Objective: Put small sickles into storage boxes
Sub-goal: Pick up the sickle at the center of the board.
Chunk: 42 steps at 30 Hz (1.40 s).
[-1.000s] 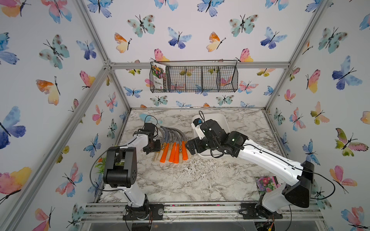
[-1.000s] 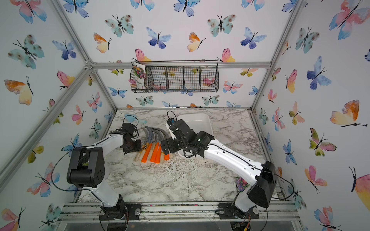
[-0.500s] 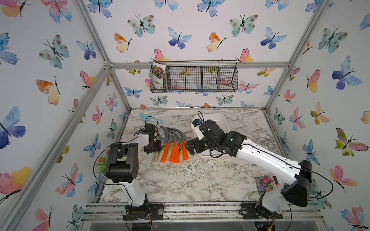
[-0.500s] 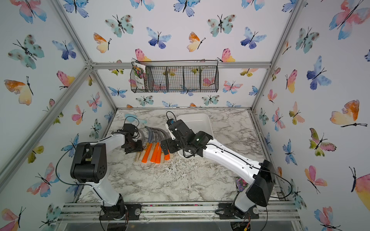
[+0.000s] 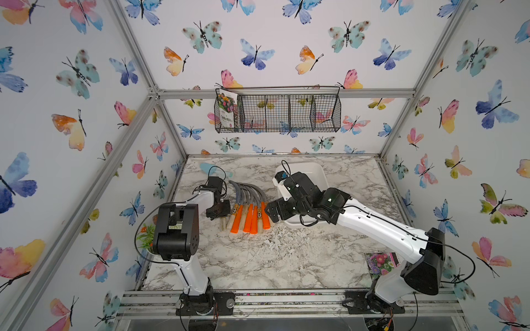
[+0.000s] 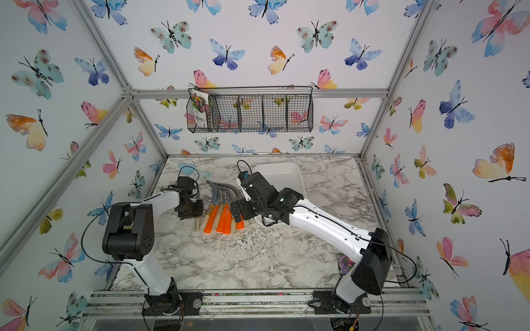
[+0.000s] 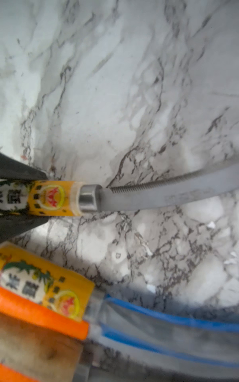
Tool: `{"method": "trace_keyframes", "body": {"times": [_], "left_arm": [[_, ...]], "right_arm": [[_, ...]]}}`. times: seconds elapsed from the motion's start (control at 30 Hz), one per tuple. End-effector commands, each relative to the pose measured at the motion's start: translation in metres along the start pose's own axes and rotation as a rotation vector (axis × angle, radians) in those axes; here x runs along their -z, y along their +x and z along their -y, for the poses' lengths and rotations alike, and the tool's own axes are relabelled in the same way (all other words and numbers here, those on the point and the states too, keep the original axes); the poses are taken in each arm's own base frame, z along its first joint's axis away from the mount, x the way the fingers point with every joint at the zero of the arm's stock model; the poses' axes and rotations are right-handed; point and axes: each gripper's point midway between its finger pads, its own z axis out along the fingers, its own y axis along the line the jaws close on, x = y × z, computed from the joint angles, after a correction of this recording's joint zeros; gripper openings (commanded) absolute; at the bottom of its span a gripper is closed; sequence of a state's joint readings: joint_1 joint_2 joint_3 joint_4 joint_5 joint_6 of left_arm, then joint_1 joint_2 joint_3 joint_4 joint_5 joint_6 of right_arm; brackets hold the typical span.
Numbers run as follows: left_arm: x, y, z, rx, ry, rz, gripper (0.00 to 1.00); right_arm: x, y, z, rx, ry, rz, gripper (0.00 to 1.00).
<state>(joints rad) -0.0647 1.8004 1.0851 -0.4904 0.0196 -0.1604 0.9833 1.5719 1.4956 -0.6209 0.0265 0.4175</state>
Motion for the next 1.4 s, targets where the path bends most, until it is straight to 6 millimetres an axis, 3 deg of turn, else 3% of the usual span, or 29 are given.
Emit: {"method": "trace_keyframes", "body": {"times": [0.0,0.33,0.77,1.37], "left_arm": [[-0.008,0.016,-0.006,0.008,-0.027,-0.069,0.10],[0.011,0.005,-0.008,0.001,-0.055,-0.035,0.00],[0.049,-0.012,0.004,0.017,-0.017,0.017,0.00],[0.095,-0.016,0.067,0.037,0.087,0.069,0.00]], "right_arm": [[0.008,-0.003,-0.001,0.010,0.000,0.011,0.98],[0.012,-0.005,0.000,-0.001,0.000,0.030,0.98],[0.019,-0.005,0.006,-0.001,0.025,0.050,0.98],[0.025,-0.004,0.018,0.038,0.093,0.046,0.98]]}}
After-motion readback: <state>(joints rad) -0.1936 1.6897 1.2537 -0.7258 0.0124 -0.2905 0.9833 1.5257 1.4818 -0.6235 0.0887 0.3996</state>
